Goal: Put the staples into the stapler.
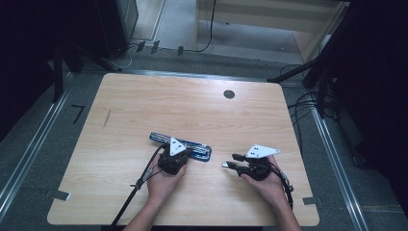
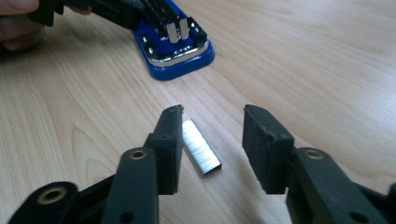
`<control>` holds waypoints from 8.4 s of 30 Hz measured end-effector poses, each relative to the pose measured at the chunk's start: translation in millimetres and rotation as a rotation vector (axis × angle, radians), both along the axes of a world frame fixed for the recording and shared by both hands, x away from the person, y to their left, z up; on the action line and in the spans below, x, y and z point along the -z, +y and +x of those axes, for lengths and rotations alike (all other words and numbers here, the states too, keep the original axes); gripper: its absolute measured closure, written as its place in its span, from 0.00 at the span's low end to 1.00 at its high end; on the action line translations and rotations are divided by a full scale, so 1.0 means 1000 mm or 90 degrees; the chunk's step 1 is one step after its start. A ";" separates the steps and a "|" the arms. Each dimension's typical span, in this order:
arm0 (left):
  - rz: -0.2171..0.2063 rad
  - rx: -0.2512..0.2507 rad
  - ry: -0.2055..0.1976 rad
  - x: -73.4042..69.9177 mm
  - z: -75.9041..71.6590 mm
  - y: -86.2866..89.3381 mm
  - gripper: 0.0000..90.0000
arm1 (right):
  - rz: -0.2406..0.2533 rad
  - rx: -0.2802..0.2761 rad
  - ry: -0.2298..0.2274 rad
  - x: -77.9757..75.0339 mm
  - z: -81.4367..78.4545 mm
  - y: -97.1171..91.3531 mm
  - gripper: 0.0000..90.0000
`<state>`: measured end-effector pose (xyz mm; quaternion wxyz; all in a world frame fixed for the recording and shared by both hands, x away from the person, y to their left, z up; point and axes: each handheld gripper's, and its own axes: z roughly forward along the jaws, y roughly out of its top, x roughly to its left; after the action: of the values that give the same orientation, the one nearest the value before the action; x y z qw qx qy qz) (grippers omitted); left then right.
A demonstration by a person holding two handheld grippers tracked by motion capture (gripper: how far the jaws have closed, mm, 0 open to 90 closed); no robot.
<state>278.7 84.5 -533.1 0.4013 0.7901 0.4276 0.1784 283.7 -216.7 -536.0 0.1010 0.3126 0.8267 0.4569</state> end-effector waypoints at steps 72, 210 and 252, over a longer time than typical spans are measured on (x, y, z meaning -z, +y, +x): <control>-0.003 0.002 0.000 0.000 0.000 0.000 1.00 | -0.277 -0.229 0.088 -0.021 0.035 0.028 0.80; 0.000 0.003 -0.002 0.000 0.000 -0.001 1.00 | -0.294 -0.241 0.073 -0.062 0.075 0.129 0.89; -0.001 0.002 -0.001 0.000 0.000 -0.001 1.00 | -0.312 -0.253 0.089 -0.061 0.077 0.135 0.89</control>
<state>278.5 83.9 -533.3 0.4027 0.7904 0.4260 0.1779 361.2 -81.7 -475.1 0.0251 0.1416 0.9619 0.2326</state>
